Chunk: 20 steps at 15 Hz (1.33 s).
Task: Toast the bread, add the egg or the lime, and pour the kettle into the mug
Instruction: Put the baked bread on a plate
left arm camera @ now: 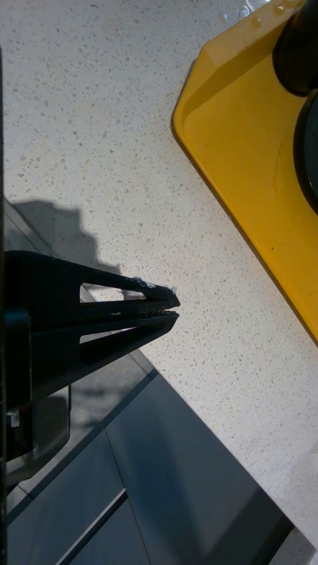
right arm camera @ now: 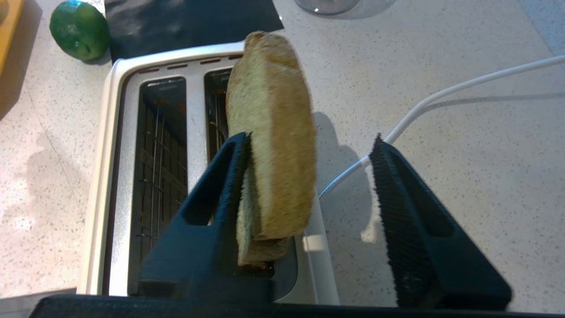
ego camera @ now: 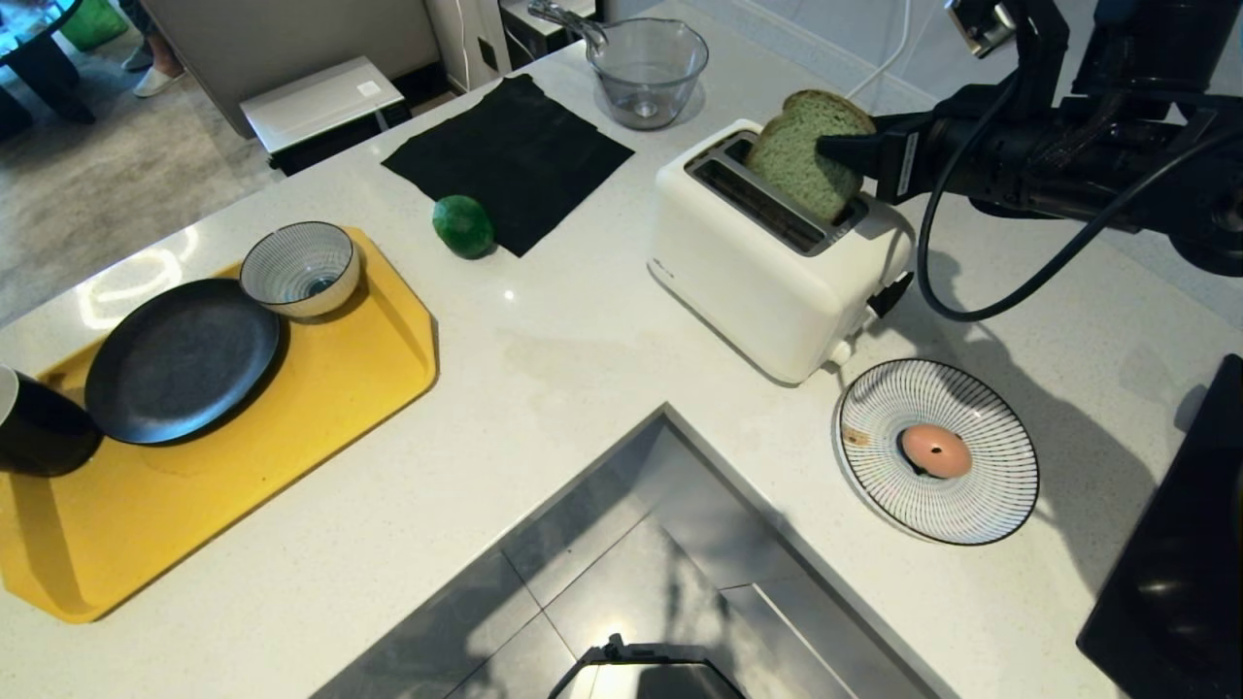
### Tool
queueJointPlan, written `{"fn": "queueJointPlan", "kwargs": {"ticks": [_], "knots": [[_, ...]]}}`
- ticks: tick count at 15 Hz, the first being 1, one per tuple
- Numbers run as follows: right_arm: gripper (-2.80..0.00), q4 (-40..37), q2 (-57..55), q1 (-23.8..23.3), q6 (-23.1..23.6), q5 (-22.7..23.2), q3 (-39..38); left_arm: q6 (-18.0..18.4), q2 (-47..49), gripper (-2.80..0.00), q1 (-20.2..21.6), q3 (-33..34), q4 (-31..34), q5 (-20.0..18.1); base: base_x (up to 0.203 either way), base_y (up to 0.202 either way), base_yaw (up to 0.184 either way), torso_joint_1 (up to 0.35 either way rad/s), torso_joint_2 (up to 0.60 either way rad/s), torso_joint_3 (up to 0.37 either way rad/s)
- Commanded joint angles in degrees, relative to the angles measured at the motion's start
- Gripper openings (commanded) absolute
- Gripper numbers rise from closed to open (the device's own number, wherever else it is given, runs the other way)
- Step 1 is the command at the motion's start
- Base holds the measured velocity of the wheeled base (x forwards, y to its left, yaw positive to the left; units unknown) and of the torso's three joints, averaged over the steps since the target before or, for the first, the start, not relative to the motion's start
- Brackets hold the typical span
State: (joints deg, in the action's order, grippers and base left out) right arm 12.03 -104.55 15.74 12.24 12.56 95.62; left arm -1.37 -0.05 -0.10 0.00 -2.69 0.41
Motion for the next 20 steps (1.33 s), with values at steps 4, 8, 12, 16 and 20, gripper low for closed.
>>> {"fn": "queueJointPlan", "kwargs": {"ticks": [4, 8, 12, 16, 20], "knots": [[-2.8, 3.9, 0.8, 0.2, 0.1, 0.3, -0.3, 0.0, 0.0, -2.8, 0.0, 0.9, 0.0, 0.0, 0.0, 0.0, 0.0, 0.0, 0.0, 0.0], [-2.8, 10.7, 3.0, 0.9, -0.1, 0.2, -2.1, 0.0, 0.0, -2.8, 0.0, 0.9, 0.0, 0.0, 0.0, 0.0, 0.0, 0.0, 0.0, 0.0], [-2.8, 10.8, 7.0, 0.9, -2.1, -0.3, -3.5, 0.0, 0.0, -2.8, 0.0, 0.9, 0.0, 0.0, 0.0, 0.0, 0.0, 0.0, 0.0, 0.0], [-2.8, 10.8, 15.1, 0.9, -4.6, -0.6, -8.9, 0.0, 0.0, -2.8, 0.0, 0.9, 0.0, 0.0, 0.0, 0.0, 0.0, 0.0, 0.0, 0.0], [-2.8, 10.7, 22.5, 0.8, -12.9, -8.5, -10.4, 0.0, 0.0, -2.8, 0.0, 0.9, 0.0, 0.0, 0.0, 0.0, 0.0, 0.0, 0.0, 0.0]]}}
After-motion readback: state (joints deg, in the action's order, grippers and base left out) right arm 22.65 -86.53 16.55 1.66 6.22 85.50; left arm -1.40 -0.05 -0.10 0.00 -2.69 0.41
